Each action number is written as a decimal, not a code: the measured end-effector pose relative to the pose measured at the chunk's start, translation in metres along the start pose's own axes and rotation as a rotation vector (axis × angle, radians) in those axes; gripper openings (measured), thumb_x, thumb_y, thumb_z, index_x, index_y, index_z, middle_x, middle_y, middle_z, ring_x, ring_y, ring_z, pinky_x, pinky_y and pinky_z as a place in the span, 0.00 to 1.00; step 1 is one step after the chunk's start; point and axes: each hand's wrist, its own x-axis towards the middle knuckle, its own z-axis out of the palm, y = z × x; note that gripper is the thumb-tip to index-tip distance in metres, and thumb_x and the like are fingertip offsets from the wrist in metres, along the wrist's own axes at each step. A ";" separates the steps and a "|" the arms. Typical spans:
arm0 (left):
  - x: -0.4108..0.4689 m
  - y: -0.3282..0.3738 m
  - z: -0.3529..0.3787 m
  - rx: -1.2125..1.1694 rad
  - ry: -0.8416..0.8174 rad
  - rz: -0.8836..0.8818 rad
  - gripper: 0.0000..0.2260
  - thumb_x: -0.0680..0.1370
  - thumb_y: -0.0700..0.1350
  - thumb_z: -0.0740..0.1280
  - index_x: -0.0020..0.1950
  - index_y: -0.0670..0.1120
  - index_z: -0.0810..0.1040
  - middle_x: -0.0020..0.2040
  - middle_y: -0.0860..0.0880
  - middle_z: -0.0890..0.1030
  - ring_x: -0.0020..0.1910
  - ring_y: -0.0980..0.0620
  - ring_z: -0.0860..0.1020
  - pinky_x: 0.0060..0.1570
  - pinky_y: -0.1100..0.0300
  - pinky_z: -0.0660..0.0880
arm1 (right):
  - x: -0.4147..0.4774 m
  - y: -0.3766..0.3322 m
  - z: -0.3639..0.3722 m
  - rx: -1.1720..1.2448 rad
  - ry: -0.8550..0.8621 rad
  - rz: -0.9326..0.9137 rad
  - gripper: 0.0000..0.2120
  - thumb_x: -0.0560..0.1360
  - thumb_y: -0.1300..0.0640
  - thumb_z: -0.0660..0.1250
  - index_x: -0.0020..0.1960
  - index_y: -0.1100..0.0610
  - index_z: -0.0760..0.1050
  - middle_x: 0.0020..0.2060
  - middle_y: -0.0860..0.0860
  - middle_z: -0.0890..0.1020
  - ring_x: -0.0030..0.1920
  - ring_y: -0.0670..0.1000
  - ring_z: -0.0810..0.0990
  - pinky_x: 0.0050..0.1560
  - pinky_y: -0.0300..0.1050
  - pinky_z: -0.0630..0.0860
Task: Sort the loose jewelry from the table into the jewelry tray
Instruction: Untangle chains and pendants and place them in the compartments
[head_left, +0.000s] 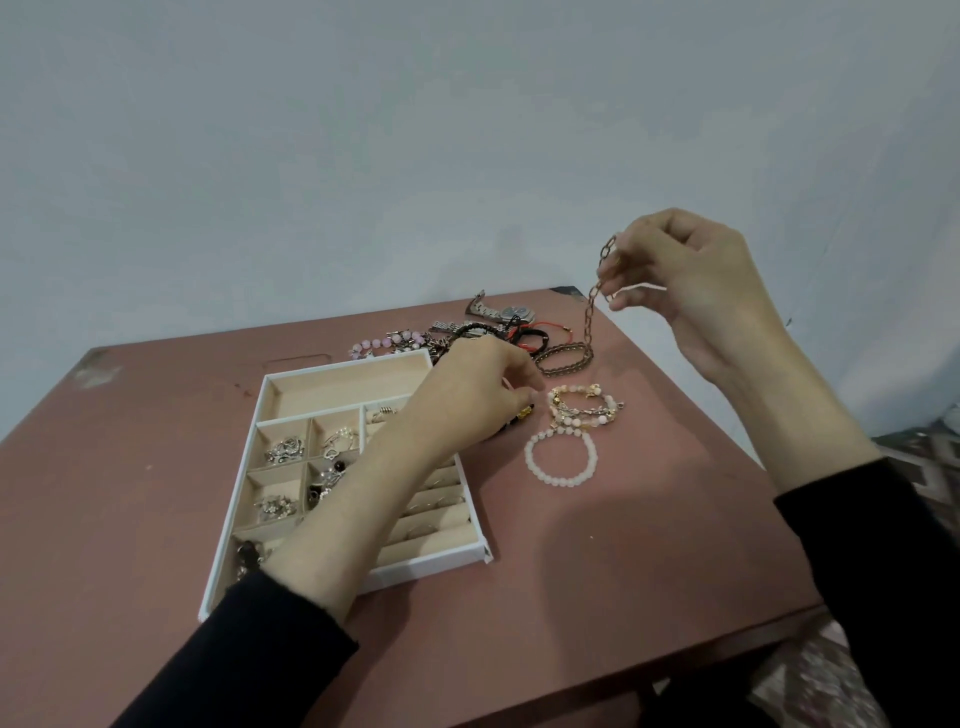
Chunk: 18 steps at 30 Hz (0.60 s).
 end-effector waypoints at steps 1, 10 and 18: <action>0.002 0.001 0.002 0.008 -0.003 0.003 0.05 0.74 0.42 0.68 0.48 0.48 0.82 0.38 0.55 0.78 0.37 0.58 0.74 0.40 0.67 0.67 | 0.000 -0.004 0.000 0.023 0.020 -0.012 0.08 0.75 0.66 0.62 0.38 0.60 0.73 0.31 0.56 0.78 0.28 0.51 0.77 0.31 0.40 0.76; 0.028 0.016 0.025 0.156 -0.097 0.086 0.06 0.74 0.45 0.69 0.48 0.46 0.82 0.42 0.49 0.81 0.43 0.50 0.78 0.43 0.59 0.74 | -0.001 -0.003 0.001 0.013 0.088 -0.055 0.07 0.75 0.66 0.61 0.39 0.59 0.72 0.31 0.55 0.79 0.29 0.52 0.78 0.34 0.42 0.78; 0.047 0.029 0.031 0.305 -0.248 0.106 0.03 0.72 0.41 0.68 0.44 0.43 0.80 0.45 0.43 0.81 0.46 0.42 0.79 0.47 0.51 0.77 | -0.002 0.013 -0.004 -0.031 0.103 -0.034 0.06 0.75 0.67 0.61 0.40 0.60 0.72 0.31 0.55 0.79 0.29 0.51 0.77 0.33 0.43 0.78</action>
